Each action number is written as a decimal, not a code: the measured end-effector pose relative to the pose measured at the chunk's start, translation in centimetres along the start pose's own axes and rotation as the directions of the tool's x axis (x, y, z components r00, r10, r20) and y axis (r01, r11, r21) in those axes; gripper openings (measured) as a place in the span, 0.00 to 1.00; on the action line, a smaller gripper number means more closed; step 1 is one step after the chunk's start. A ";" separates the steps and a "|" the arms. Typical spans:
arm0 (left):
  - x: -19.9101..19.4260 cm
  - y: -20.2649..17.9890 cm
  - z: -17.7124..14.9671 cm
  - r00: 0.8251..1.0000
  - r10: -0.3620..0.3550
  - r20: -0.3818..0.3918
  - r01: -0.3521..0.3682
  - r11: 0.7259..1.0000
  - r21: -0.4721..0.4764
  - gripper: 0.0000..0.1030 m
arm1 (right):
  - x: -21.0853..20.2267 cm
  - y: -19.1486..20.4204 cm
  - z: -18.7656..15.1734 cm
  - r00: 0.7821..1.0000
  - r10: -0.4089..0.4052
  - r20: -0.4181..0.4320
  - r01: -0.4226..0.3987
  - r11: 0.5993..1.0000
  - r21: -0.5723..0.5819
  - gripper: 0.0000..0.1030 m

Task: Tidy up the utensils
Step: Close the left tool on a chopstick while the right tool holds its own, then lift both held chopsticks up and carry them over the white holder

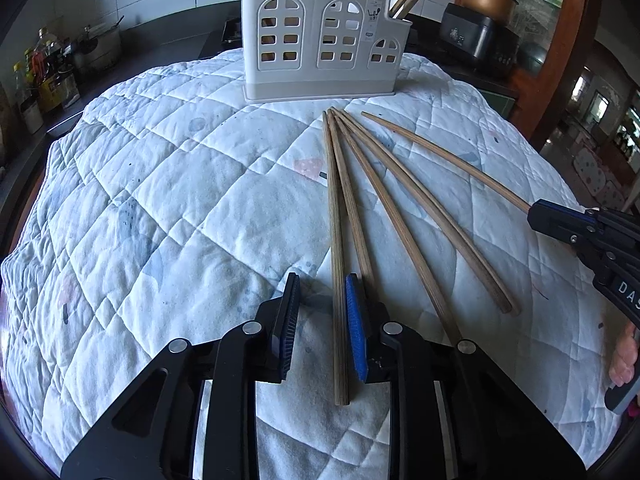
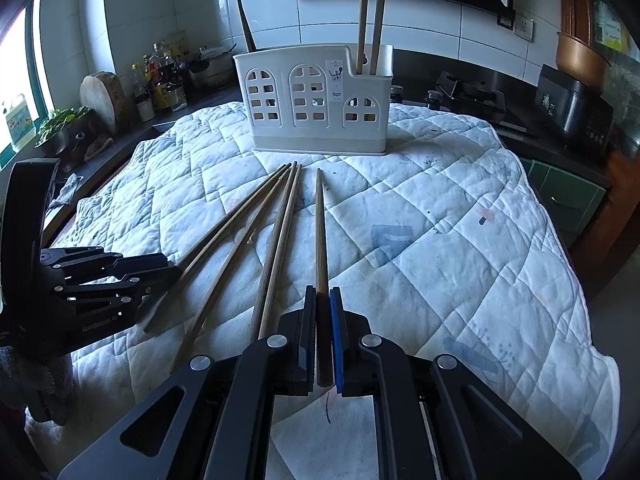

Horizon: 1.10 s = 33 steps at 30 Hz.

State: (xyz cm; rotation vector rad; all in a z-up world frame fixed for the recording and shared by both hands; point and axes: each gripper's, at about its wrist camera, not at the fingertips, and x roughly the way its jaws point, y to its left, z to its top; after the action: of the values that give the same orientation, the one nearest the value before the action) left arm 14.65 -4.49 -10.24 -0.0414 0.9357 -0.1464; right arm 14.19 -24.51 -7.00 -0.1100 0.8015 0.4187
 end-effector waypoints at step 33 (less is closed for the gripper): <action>-7.4 2.2 3.2 0.971 -0.141 0.195 0.150 0.988 -0.030 0.06 | -7.1 -0.3 4.4 0.988 0.000 0.153 -0.001 1.000 0.001 0.07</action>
State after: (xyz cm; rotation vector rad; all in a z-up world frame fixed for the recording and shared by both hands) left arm 13.14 -1.36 -2.64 -0.1632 0.7421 -0.2532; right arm 12.87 -25.94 1.06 -0.0754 0.6504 0.4220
